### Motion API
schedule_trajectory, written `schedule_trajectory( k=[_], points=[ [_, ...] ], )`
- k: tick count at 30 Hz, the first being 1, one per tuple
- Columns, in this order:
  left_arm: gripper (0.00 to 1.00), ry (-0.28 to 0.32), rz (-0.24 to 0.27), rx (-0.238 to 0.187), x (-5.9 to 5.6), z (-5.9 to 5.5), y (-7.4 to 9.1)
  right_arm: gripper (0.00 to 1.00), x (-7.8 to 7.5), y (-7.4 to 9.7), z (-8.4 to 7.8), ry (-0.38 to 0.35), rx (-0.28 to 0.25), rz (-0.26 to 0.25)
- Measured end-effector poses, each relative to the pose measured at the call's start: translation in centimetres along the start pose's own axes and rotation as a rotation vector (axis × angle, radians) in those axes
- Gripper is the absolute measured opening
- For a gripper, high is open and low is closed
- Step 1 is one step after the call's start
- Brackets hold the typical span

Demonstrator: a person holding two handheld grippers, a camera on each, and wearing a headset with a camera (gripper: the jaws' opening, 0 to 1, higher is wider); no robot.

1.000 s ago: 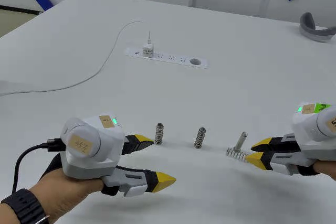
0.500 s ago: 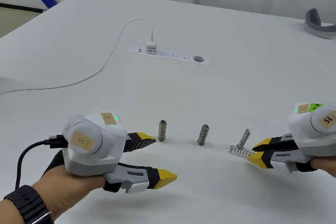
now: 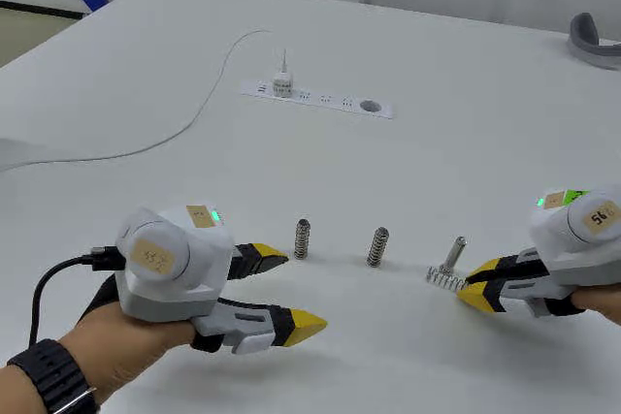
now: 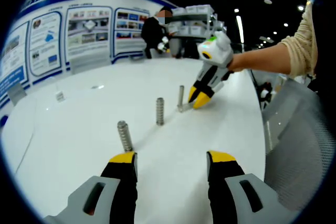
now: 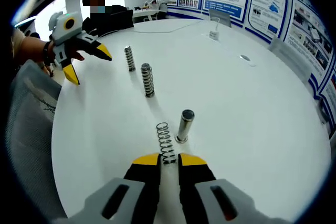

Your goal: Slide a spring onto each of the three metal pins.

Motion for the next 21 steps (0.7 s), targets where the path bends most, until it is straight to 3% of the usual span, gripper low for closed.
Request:
schedule_trajectory(
  k=[14, 21],
  points=[
    [0.52, 0.001, -0.003, -0.001, 0.0, -0.1, 0.0, 0.12, 0.5, -0.4, -0.1, 0.005, 0.031, 0.019],
    [0.52, -0.003, -0.014, -0.008, -0.3, 0.2, -0.1, 0.12, 1.4, -0.3, 0.5, 0.031, 0.039, 0.035]
  ],
)
Point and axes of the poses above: the centre of the closed fingertips' face, and the gripper's own axes: y roughly backward along the fingers, x roughly to its left, z roughly out of its top, the point moved 2 cm from there along y, roughly backward along the fingers, and after that the axes turned 14 degrees about z, right-handed, at the moved point
